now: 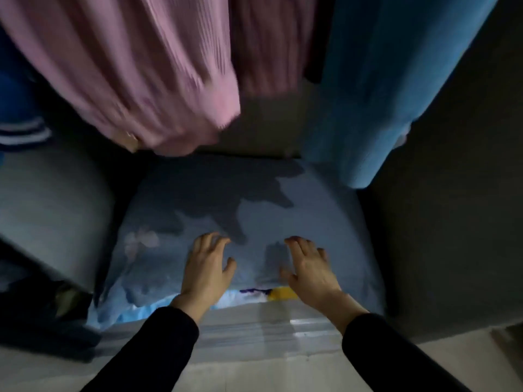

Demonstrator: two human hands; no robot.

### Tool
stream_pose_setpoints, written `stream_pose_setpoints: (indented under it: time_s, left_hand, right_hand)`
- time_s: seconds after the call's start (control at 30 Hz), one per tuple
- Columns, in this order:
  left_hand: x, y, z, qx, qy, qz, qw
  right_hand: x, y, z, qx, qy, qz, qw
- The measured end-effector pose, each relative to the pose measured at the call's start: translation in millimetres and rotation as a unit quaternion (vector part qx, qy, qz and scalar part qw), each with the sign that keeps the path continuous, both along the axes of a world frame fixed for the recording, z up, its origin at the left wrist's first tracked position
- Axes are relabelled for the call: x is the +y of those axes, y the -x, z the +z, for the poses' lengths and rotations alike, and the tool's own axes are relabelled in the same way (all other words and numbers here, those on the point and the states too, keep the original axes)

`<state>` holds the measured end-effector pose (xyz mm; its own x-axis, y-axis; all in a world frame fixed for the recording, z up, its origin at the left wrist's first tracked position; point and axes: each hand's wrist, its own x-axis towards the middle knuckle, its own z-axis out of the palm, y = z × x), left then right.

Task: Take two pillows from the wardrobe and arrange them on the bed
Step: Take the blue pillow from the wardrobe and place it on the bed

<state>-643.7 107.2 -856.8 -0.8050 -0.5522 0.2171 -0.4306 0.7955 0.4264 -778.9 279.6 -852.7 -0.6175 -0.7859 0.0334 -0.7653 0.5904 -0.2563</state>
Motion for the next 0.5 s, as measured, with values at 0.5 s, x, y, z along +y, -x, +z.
stream_pose_setpoints:
  time_s: [0.5]
  left_hand:
    - [-140,84,-60,-0.095,0.050,-0.006,0.994]
  right_hand:
    - [-58,142,-60,-0.021,-0.079,-0.036,0.996]
